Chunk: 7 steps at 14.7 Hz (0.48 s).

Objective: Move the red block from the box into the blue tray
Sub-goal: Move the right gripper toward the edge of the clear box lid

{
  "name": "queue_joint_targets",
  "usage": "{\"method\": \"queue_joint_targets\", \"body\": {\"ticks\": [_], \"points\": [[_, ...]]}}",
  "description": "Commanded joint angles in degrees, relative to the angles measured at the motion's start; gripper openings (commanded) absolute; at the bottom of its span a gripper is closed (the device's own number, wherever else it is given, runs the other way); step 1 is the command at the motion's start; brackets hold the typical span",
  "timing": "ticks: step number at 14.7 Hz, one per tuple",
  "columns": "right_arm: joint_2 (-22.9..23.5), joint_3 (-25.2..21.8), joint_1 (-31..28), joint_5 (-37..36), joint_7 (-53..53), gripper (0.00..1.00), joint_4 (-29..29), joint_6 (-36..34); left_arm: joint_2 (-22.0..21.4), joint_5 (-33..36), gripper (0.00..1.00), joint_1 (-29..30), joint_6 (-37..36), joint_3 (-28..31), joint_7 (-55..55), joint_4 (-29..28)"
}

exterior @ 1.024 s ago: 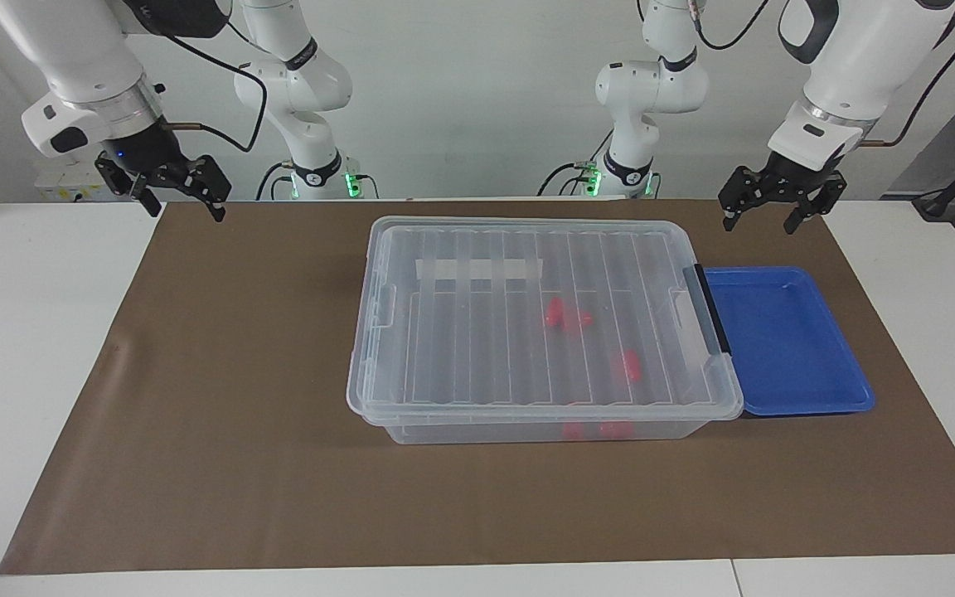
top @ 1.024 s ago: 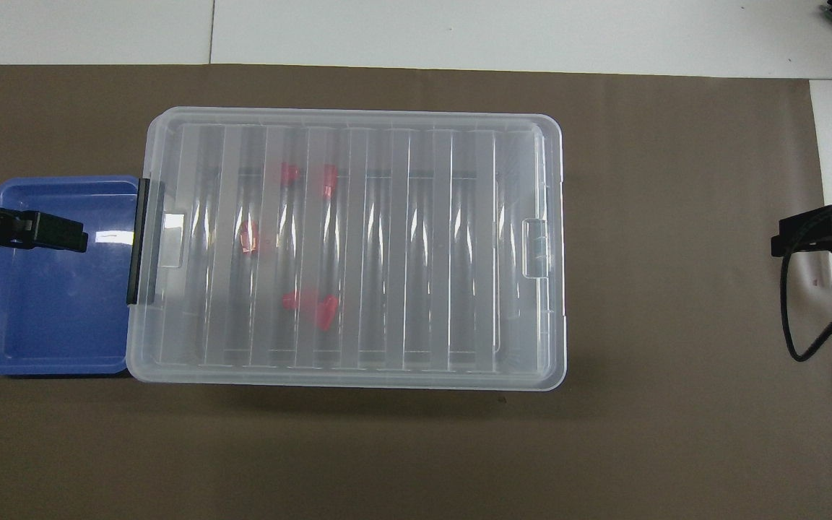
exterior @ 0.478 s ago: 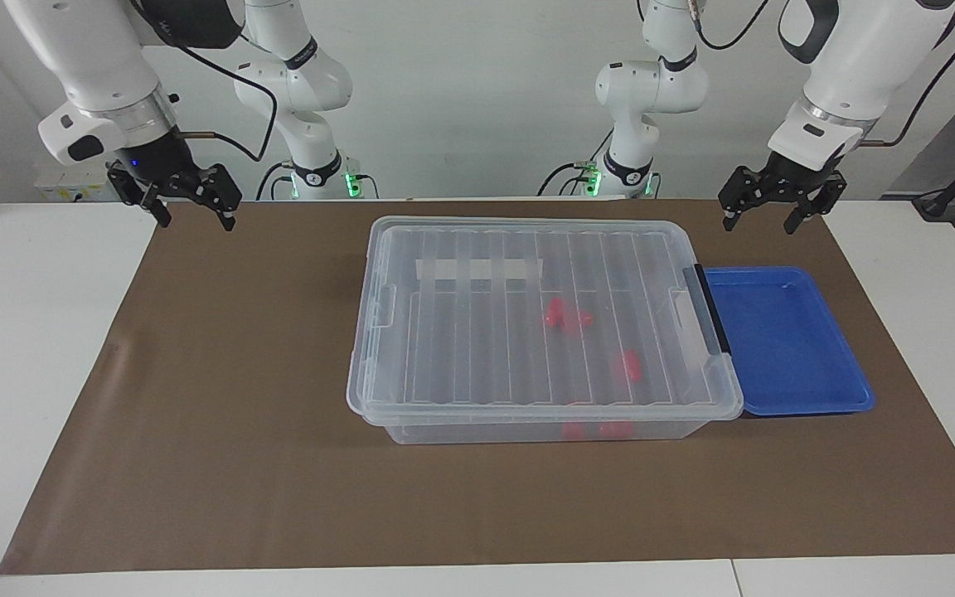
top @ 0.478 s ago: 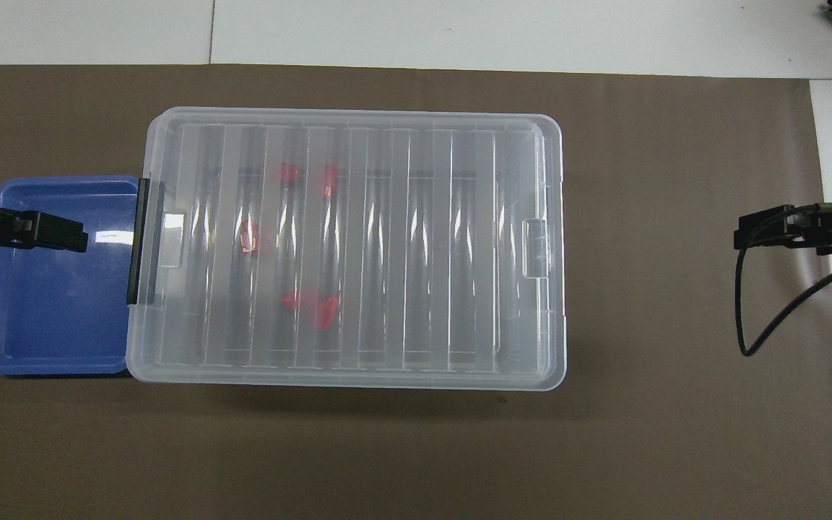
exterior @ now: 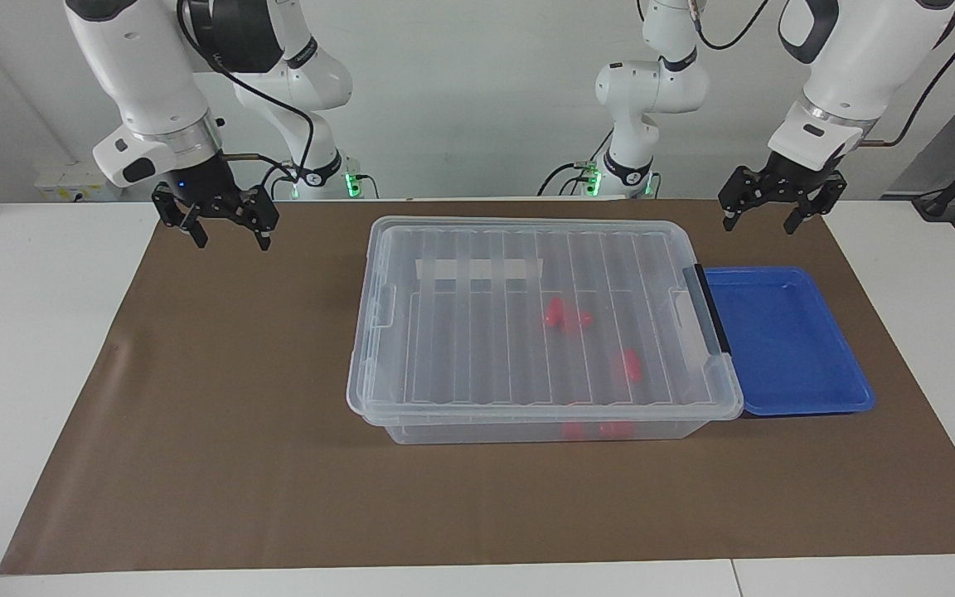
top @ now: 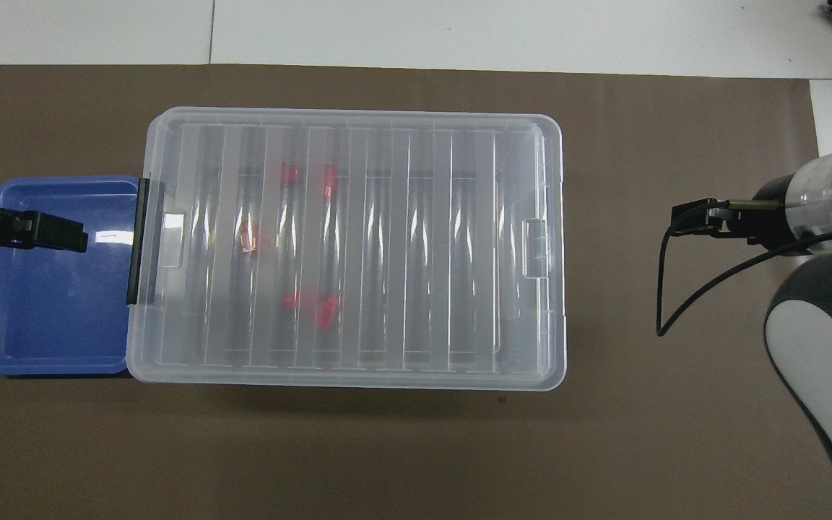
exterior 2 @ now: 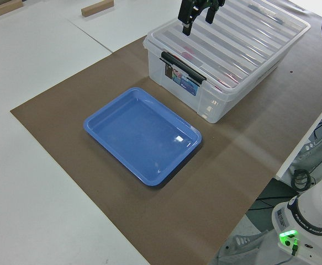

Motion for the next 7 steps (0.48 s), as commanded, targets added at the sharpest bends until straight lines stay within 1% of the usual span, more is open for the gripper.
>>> {"method": "queue_joint_targets", "body": {"ticks": [1,7], "points": [[0.8,0.1,1.6,0.3,2.5,0.96,-2.2,3.1,-1.6,-0.3,1.00,0.0,-0.4,0.2,-0.6,-1.6],[5.5,0.1,5.4,0.3,6.2,0.97,-2.2,9.5,-1.6,-0.3,1.00,0.0,-0.4,0.2,-0.6,-1.5]]}}
